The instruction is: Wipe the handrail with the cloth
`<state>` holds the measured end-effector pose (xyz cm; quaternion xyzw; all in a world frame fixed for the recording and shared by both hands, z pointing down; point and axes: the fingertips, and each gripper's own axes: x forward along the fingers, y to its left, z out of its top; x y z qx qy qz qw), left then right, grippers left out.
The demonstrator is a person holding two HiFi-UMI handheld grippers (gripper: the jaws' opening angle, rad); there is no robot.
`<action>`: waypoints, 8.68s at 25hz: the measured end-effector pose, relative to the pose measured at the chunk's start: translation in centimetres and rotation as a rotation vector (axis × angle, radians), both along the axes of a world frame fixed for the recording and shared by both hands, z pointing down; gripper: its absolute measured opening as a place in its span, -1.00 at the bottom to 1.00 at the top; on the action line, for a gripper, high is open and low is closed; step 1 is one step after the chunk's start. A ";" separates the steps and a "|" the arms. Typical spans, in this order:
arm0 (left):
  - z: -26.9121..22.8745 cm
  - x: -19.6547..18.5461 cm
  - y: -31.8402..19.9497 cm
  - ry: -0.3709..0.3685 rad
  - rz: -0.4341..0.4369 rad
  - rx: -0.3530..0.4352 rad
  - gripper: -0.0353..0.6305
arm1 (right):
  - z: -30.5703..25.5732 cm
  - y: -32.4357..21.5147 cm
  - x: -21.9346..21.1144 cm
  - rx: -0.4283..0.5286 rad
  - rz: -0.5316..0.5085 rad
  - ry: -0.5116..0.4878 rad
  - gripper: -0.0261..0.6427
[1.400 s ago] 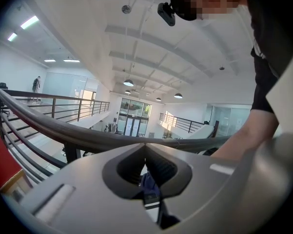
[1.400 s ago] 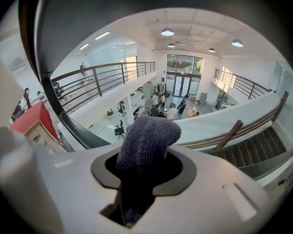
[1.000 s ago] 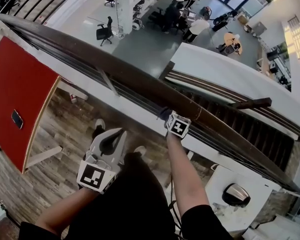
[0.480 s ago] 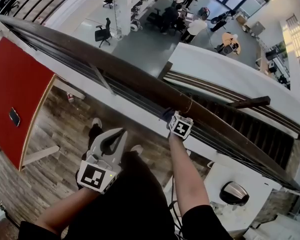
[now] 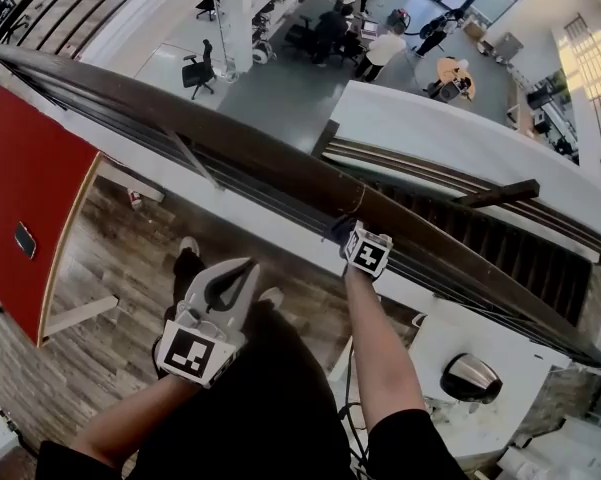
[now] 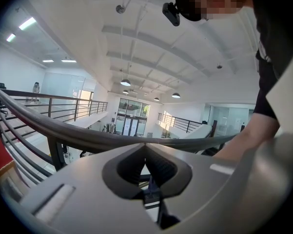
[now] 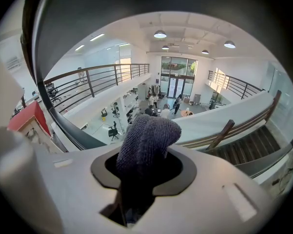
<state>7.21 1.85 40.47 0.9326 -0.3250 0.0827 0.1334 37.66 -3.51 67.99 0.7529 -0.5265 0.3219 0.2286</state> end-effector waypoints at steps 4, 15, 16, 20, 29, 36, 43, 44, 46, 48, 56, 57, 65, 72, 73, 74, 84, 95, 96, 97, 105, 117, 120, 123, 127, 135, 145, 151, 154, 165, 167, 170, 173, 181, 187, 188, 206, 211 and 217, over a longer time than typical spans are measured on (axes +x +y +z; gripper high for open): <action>-0.2 1.1 0.5 0.010 0.023 0.008 -0.90 | 0.0 1.1 1.3 0.003 0.017 0.001 -0.57; -0.5 2.6 1.4 0.005 0.078 0.000 -0.90 | -0.3 4.9 7.1 -0.010 0.081 0.060 -0.57; -0.6 2.6 1.5 0.004 0.082 0.004 -0.90 | -0.3 5.2 7.7 -0.011 0.088 0.063 -0.57; -0.7 1.9 1.1 -0.003 0.067 0.004 -0.90 | -0.1 6.0 8.9 -0.010 0.111 0.070 -0.57; -0.4 -1.8 -0.1 -0.003 0.016 -0.011 -0.90 | -1.1 4.6 3.2 0.062 0.117 -0.038 -0.58; 0.3 -5.7 -2.2 0.000 -0.031 -0.004 -0.90 | 0.6 -2.1 -13.4 0.054 -0.159 -0.171 -0.58; 0.2 -11.9 -5.7 -0.022 -0.109 -0.010 -0.90 | 2.2 -8.4 -26.8 0.019 -0.320 -0.249 -0.58; 0.1 -12.8 -6.2 -0.010 -0.119 -0.016 -0.90 | 2.7 -9.3 -28.3 0.008 -0.340 -0.248 -0.58; -0.2 -14.9 -7.4 0.024 -0.137 -0.028 -0.90 | 3.7 -11.1 -30.7 -0.005 -0.373 -0.224 -0.58; -0.1 -17.1 -8.9 0.029 -0.140 -0.026 -0.90 | 4.8 -12.9 -32.4 -0.010 -0.373 -0.204 -0.58; 1.8 -21.9 -13.3 -0.063 -0.111 0.030 -0.90 | 10.3 -18.1 -35.5 -0.019 -0.410 -0.124 -0.58; 2.4 -22.3 -13.9 -0.068 -0.113 0.025 -0.90 | 10.8 -18.6 -35.5 -0.022 -0.409 -0.118 -0.58; 6.5 -23.3 -15.0 -0.073 -0.097 -0.033 -0.90 | 14.3 -20.4 -34.7 0.003 -0.284 -0.178 -0.58; 10.6 -20.5 -14.7 -0.091 -0.016 -0.131 -0.90 | 14.7 -21.8 -35.1 0.081 -0.295 -0.186 -0.59; 11.0 -20.3 -14.9 -0.088 -0.025 -0.142 -0.90 | 14.6 -21.8 -35.2 0.085 -0.300 -0.177 -0.59; 11.3 -20.0 -15.0 -0.081 -0.030 -0.146 -0.90 | 14.5 -21.7 -35.1 0.088 -0.299 -0.172 -0.59; 10.2 -16.6 -13.2 -0.032 -0.007 -0.155 -0.90 | 14.3 -19.5 -31.3 0.033 -0.213 -0.191 -0.59; 9.1 -14.5 -10.6 0.022 -0.049 -0.215 -0.90 | 15.2 -16.3 -25.9 0.005 -0.216 -0.210 -0.59; 9.0 -14.5 -10.4 0.019 -0.050 -0.215 -0.90 | 15.2 -16.2 -25.7 0.001 -0.219 -0.211 -0.59; 8.8 -14.5 -10.3 0.016 -0.052 -0.216 -0.90 | 15.1 -16.2 -25.5 -0.003 -0.217 -0.209 -0.58; 7.3 -13.9 -7.7 -0.026 -0.047 -0.241 -0.90 | 14.5 -13.5 -22.5 -0.057 -0.195 -0.170 -0.58; 5.8 -11.7 -2.9 -0.078 -0.045 -0.292 -0.90 | 14.4 -10.1 -18.3 -0.090 -0.194 -0.160 -0.58; 6.0 -11.0 -2.0 -0.092 -0.034 -0.305 -0.90 | 14.2 -9.8 -17.5 -0.079 -0.202 -0.161 -0.58; 5.9 -10.5 -1.7 -0.087 -0.035 -0.307 -0.90 | 14.3 -9.1 -16.6 -0.083 -0.178 -0.160 -0.58; 5.1 -9.9 -1.3 -0.072 -0.025 -0.306 -0.90 | 14.5 -8.0 -15.4 -0.101 -0.156 -0.159 -0.58; 4.5 -8.4 -1.5 -0.114 0.042 -0.263 -0.90 | 14.9 -6.0 -12.7 -0.100 -0.133 -0.145 -0.57; 4.7 -7.0 -1.6 -0.129 0.058 -0.268 -0.90 | 14.9 -3.9 -10.2 -0.096 -0.101 -0.164 -0.57; 4.8 -4.4 -0.3 -0.133 0.110 -0.257 -0.90 | 14.9 -2.2 -7.8 -0.085 -0.063 -0.174 -0.58; 4.9 -3.2 0.1 -0.131 0.123 -0.257 -0.90 | 14.9 -1.4 -6.5 -0.081 -0.049 -0.177 -0.58; 4.9 -0.7 1.4 -0.124 0.110 -0.243 -0.90 | 15.0 -0.1 -4.6 -0.078 -0.074 -0.174 -0.58; 4.8 -0.5 1.5 -0.122 0.099 -0.239 -0.90 | 15.1 0.0 -4.6 -0.079 -0.076 -0.175 -0.58; 4.7 -0.5 1.5 -0.122 0.080 -0.232 -0.90 | 15.1 -0.2 -4.6 -0.070 -0.076 -0.173 -0.58; 4.7 -0.5 1.6 -0.127 0.065 -0.229 -0.90 | 15.1 -0.2 -4.6 -0.062 -0.076 -0.170 -0.58; 4.8 -0.2 2.6 -0.134 0.046 -0.236 -0.90 | 15.0 0.2 -4.1 -0.055 -0.091 -0.170 -0.58; 4.9 1.2 3.8 -0.115 0.061 -0.238 -0.90 | 15.2 1.2 -2.6 -0.069 -0.068 -0.164 -0.58; 4.8 1.5 4.1 -0.110 0.069 -0.238 -0.90 | 15.2 1.4 -2.5 -0.071 -0.064 -0.166 -0.58; 5.5 0.6 5.9 -0.147 0.086 -0.281 -0.90 | 14.8 2.8 -0.1 -0.058 -0.005 -0.147 -0.58; 5.4 -1.0 6.2 -0.148 0.064 -0.292 -0.90 | 15.0 3.8 -0.1 -0.056 0.052 -0.194 -0.58; 5.3 -2.5 5.4 -0.127 0.023 -0.290 -0.90 | 12.9 4.4 -1.0 -0.042 0.043 -0.170 -0.58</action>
